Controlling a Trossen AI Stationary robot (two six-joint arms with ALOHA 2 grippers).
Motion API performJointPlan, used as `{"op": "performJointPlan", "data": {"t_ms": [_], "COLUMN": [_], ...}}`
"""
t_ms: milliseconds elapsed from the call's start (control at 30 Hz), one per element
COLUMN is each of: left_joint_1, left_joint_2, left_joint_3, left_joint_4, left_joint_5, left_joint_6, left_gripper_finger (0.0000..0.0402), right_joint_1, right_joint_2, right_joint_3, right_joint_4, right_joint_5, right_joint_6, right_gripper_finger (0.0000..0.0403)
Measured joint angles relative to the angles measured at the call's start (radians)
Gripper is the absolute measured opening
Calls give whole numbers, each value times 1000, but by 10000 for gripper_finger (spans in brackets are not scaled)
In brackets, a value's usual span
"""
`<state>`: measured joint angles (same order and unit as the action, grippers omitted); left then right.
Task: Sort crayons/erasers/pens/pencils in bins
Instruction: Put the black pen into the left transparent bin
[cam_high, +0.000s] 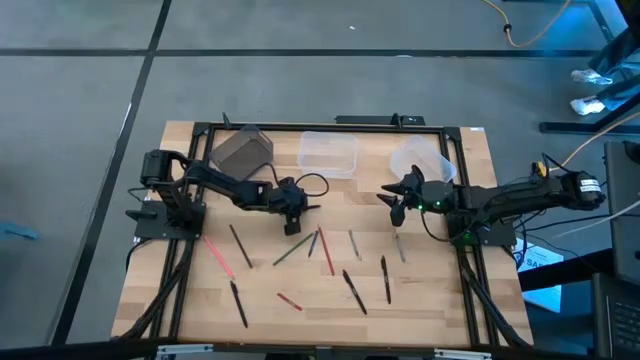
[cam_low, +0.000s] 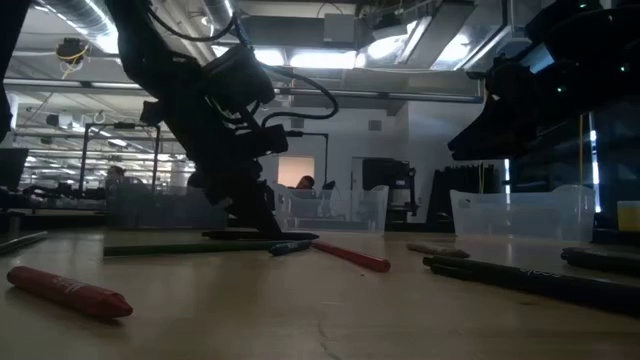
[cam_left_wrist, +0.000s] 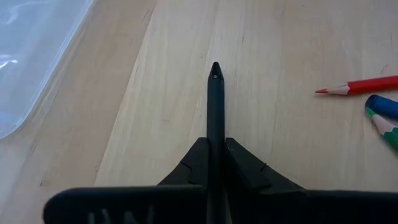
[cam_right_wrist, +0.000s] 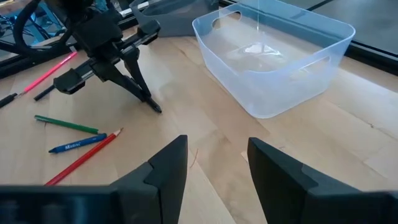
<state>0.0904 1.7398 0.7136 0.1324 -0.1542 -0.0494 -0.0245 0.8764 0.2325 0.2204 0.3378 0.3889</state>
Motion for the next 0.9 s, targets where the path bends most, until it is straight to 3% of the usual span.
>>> {"op": "performJointPlan", "data": {"t_ms": [567,900], "left_joint_1": [-9,38], "left_joint_2": [2,1], "left_joint_3": [309,514], "left_joint_4": [-436,-638], "left_joint_5": [-81,-103], "left_joint_6": [67,237], "left_gripper_finger": [18,19], "right_joint_1": [44,44], "right_joint_2": [0,0], "right_joint_3": [0,0], "right_joint_4": [0,-1], "right_joint_5": [72,74], "right_joint_6": [-5,-4], "right_gripper_finger": [172,172]}}
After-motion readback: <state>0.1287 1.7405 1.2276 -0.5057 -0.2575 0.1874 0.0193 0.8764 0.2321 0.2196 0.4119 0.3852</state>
